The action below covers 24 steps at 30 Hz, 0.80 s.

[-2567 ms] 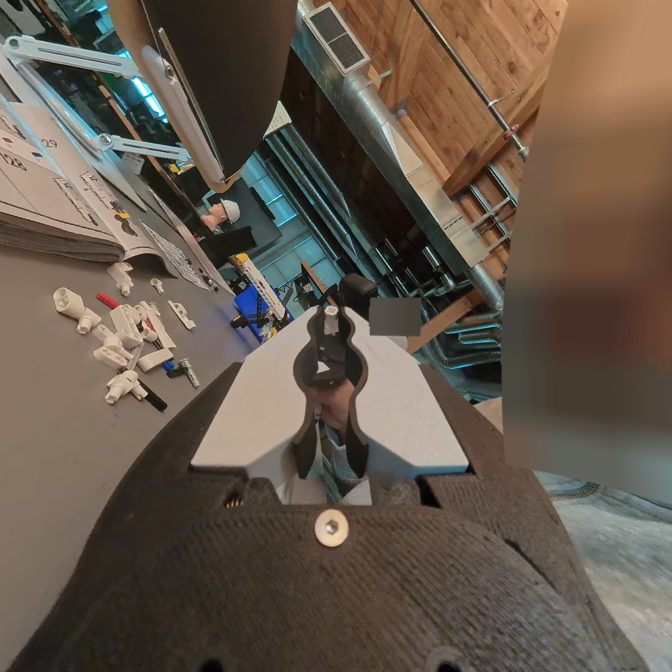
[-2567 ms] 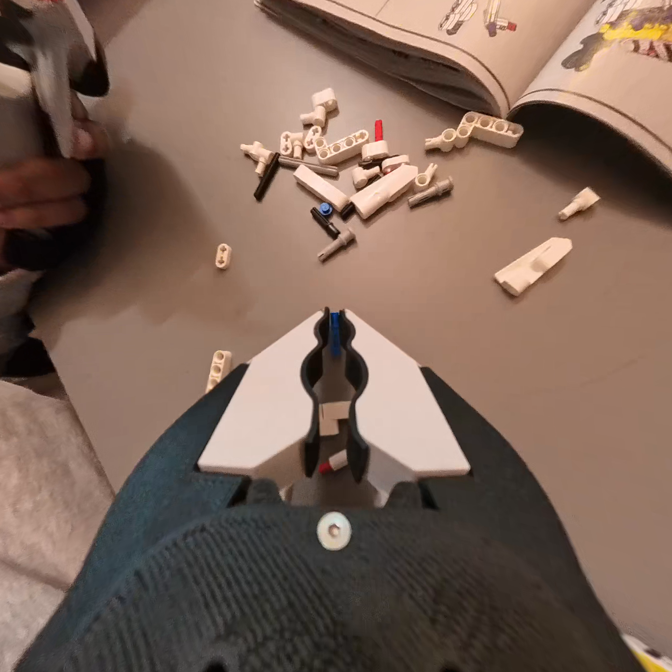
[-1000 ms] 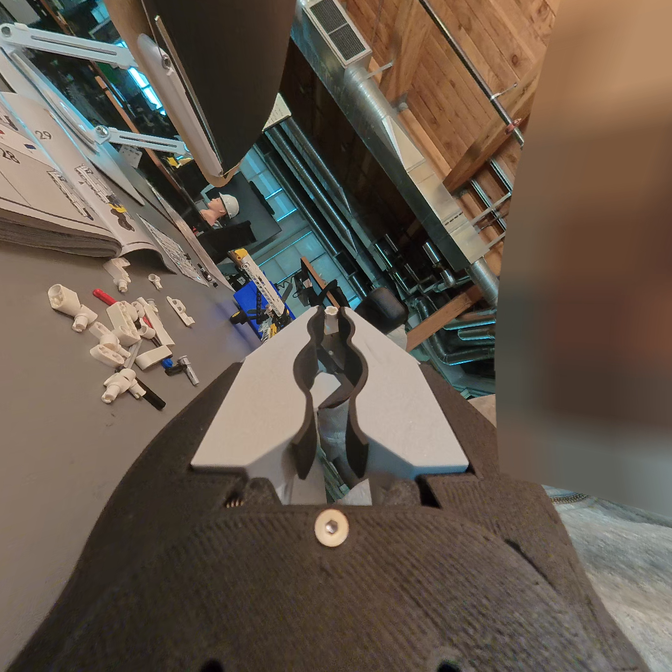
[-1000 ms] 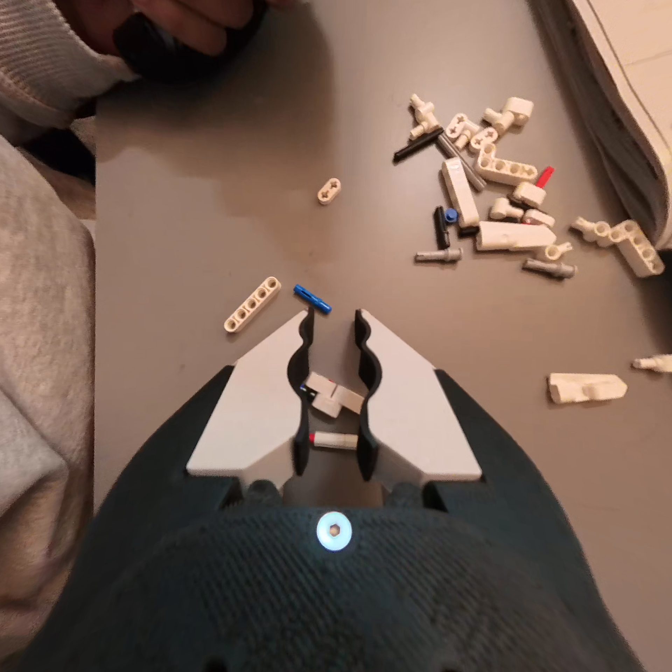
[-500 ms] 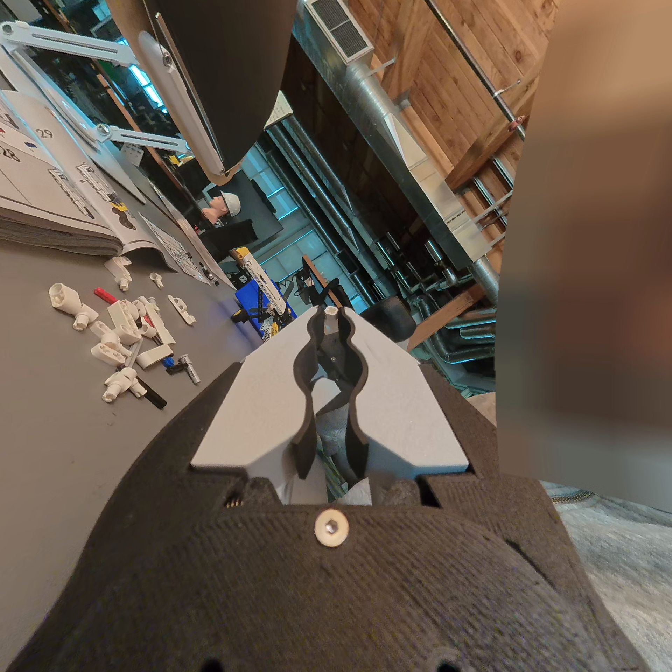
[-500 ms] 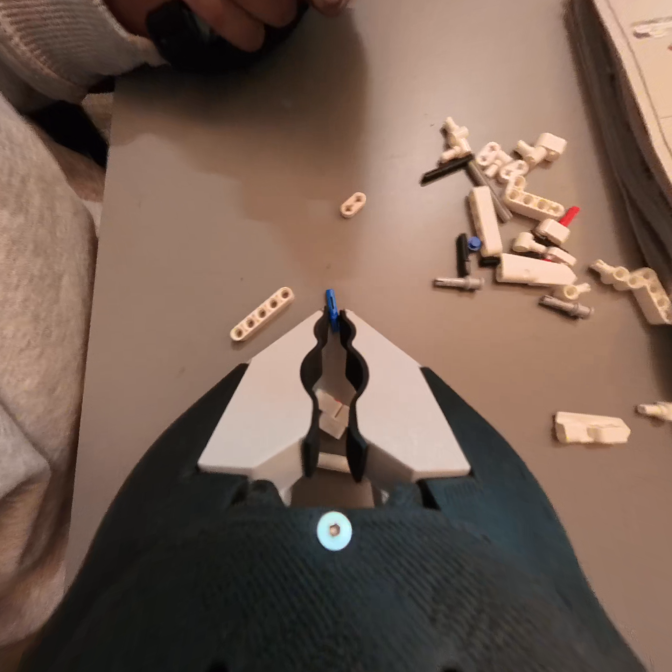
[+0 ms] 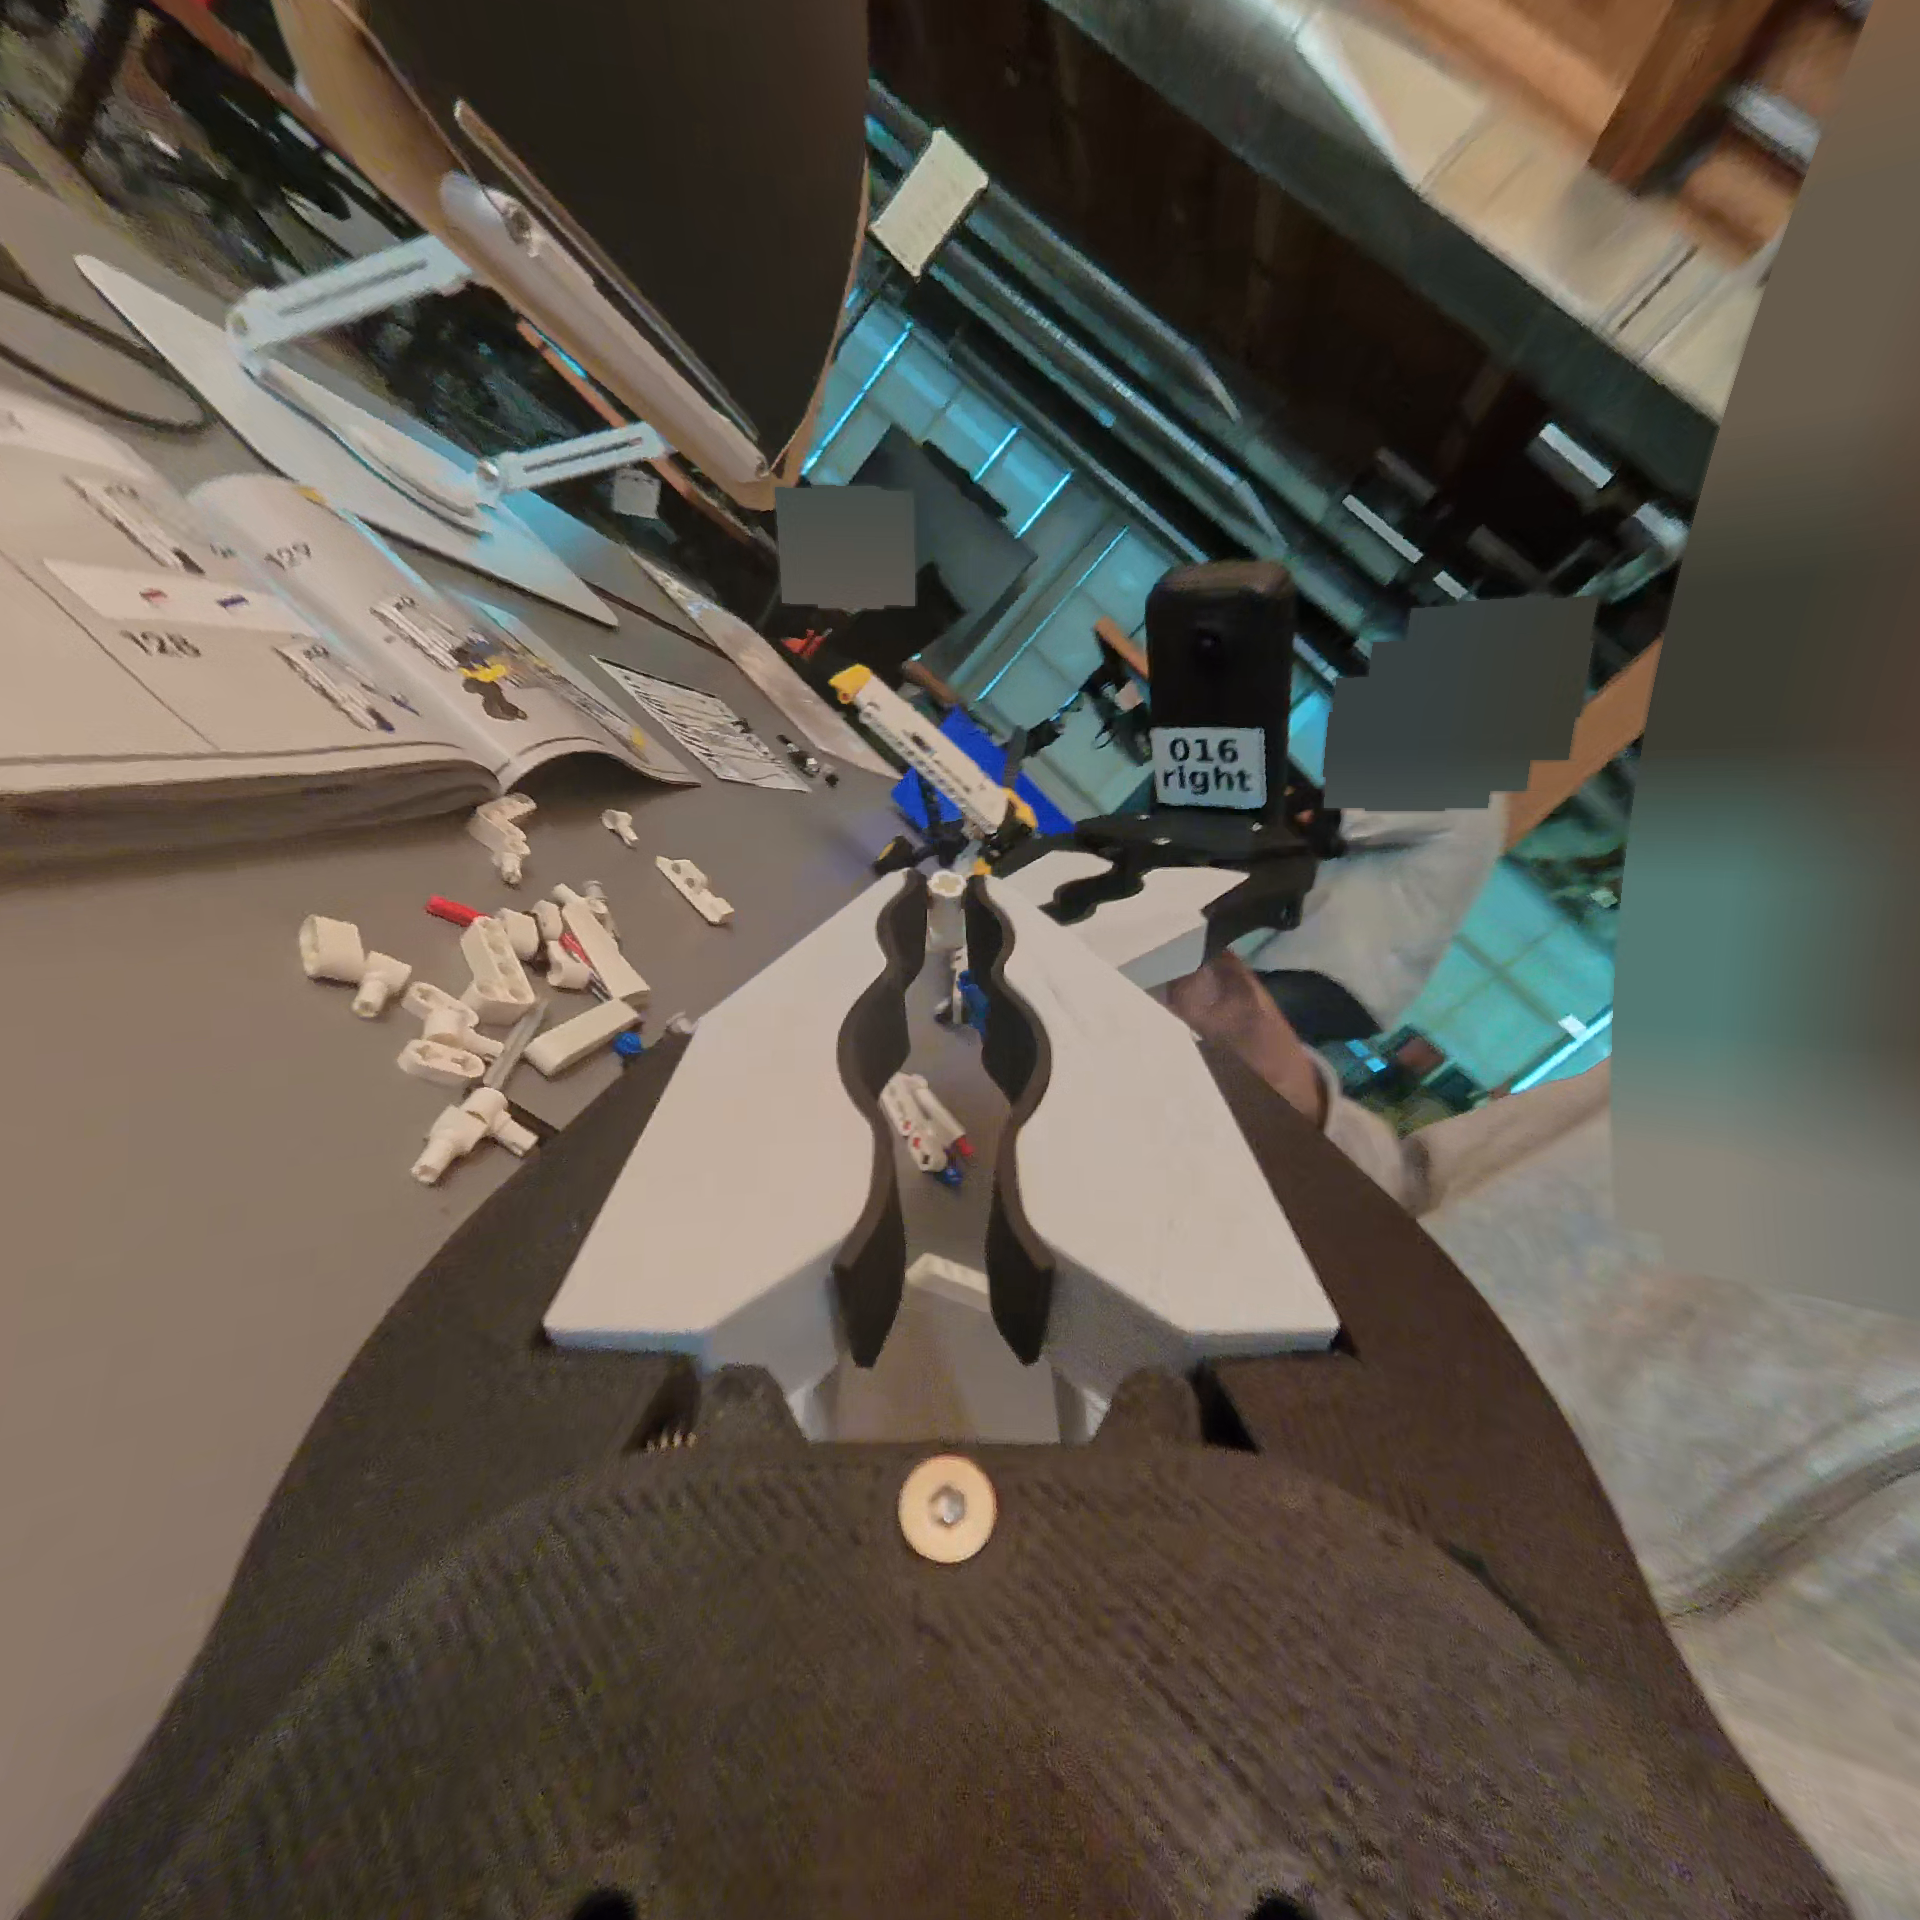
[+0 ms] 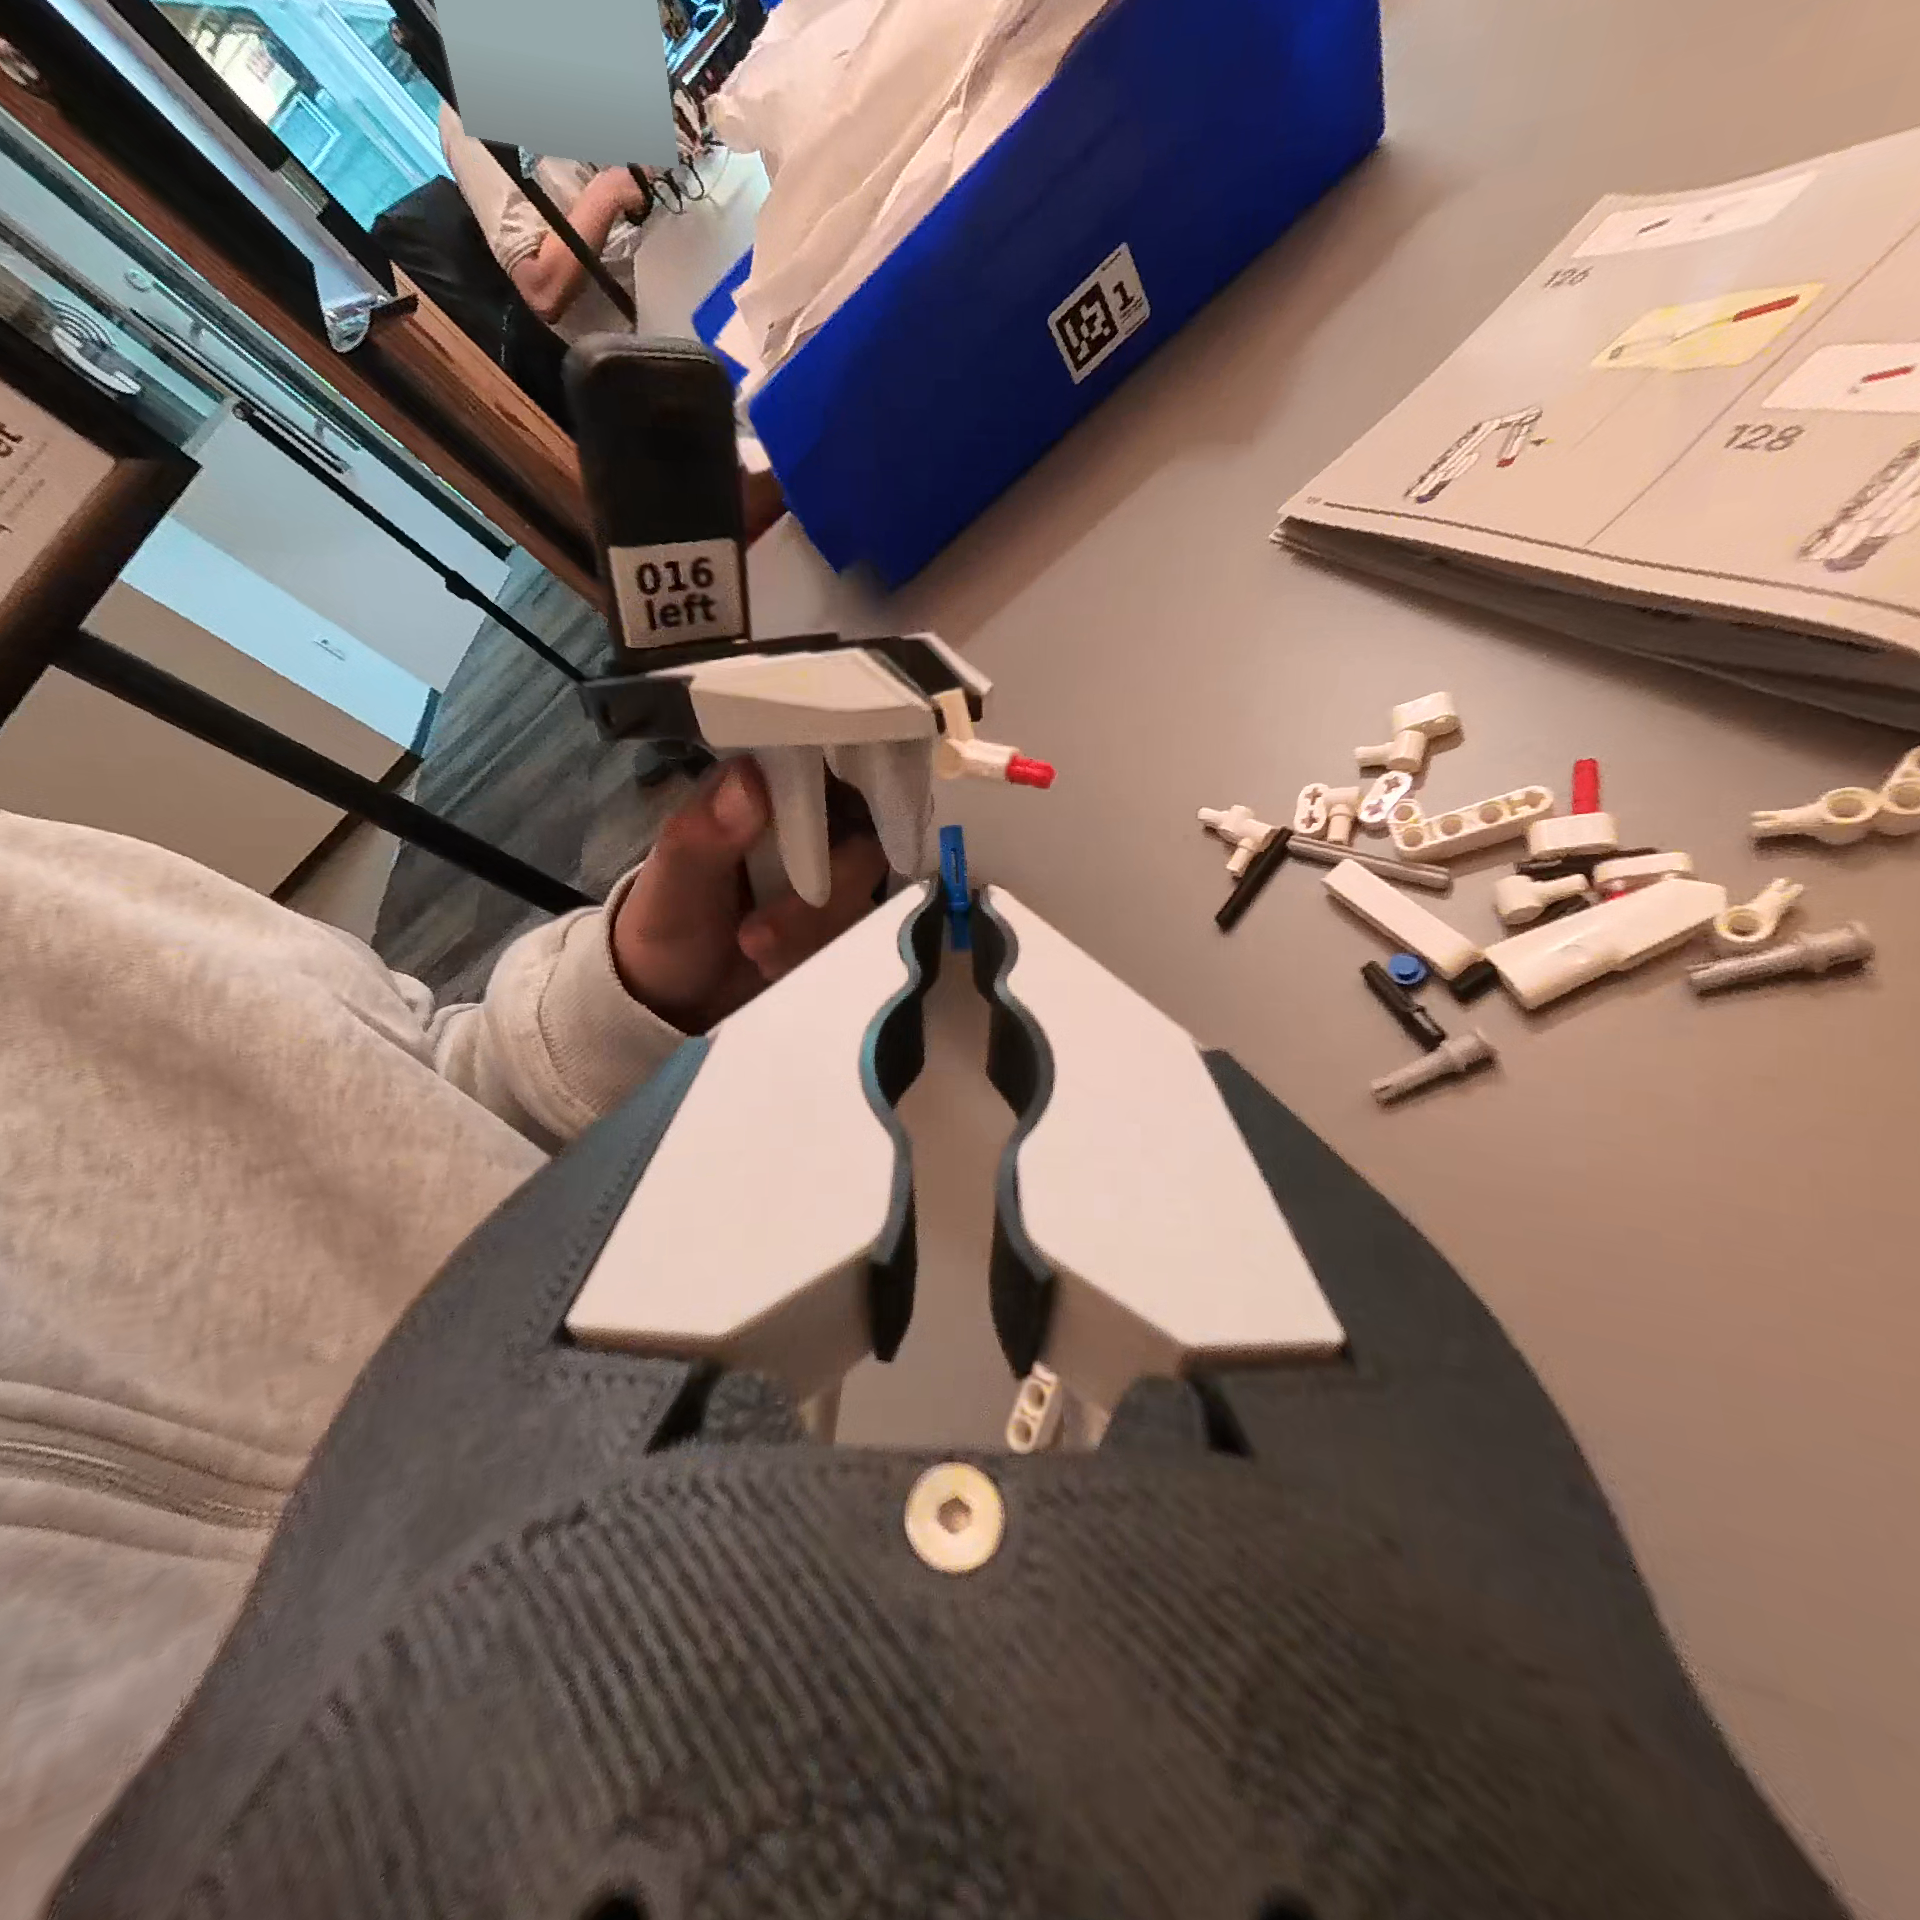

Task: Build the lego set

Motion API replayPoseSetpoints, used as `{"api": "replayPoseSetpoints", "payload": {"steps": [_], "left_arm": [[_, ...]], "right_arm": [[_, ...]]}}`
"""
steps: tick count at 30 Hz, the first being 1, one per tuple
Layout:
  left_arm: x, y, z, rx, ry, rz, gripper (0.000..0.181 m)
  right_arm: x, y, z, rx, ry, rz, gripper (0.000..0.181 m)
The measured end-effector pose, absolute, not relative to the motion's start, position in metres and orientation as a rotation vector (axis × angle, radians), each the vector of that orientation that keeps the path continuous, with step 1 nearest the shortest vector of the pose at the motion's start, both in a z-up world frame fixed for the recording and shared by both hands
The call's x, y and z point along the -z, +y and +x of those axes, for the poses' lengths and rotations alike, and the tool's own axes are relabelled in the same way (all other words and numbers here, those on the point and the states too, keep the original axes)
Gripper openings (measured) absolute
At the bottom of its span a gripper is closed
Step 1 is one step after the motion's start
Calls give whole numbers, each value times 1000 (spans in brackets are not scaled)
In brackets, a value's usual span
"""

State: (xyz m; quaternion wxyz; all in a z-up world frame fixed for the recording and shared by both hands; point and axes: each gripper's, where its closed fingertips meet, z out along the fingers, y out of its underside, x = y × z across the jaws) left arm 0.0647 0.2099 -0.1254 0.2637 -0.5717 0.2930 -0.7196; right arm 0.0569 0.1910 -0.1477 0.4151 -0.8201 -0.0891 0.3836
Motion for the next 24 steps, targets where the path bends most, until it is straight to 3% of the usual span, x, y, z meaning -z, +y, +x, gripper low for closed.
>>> {"api": "replayPoseSetpoints", "payload": {"steps": [24], "left_arm": [[136, 179, 82, 1522, 1157, -1447, 6]], "right_arm": [[152, 175, 71, -1189, -95, -2125, 4]]}}
